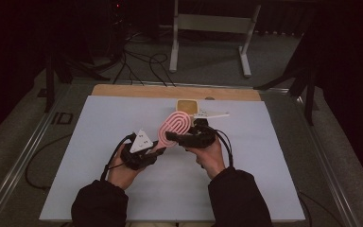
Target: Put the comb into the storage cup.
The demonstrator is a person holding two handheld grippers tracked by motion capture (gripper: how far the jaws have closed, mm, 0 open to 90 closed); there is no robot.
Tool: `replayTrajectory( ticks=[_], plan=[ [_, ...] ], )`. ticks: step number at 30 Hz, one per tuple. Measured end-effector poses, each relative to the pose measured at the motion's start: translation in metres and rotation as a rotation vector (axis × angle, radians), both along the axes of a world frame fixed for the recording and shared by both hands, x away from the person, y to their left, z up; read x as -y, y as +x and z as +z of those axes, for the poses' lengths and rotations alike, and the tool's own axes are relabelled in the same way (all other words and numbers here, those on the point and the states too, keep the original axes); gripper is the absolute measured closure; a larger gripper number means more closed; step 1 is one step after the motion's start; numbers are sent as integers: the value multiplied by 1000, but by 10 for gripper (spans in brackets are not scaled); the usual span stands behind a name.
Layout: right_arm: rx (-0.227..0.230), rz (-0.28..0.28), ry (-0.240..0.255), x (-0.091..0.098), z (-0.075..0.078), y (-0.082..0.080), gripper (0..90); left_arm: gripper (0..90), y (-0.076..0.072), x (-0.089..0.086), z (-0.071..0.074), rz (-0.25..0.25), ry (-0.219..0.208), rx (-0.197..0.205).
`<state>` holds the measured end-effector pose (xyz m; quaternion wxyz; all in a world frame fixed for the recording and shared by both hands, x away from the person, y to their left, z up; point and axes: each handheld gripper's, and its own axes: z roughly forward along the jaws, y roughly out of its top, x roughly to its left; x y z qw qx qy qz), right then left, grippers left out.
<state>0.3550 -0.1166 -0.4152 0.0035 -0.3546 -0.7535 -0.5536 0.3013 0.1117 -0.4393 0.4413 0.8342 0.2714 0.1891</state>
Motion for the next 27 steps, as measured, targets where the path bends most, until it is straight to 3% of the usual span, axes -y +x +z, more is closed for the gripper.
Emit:
replayTrajectory(
  ticks=[14, 27],
  plan=[
    [-45, 37, 1, -8, 3, -3, 624, 703, 1, 3, -4, 15, 36, 4],
    [-63, 29, 31, -11, 5, -4, 632, 674, 1, 1, -3, 22, 33, 7]
  ],
)
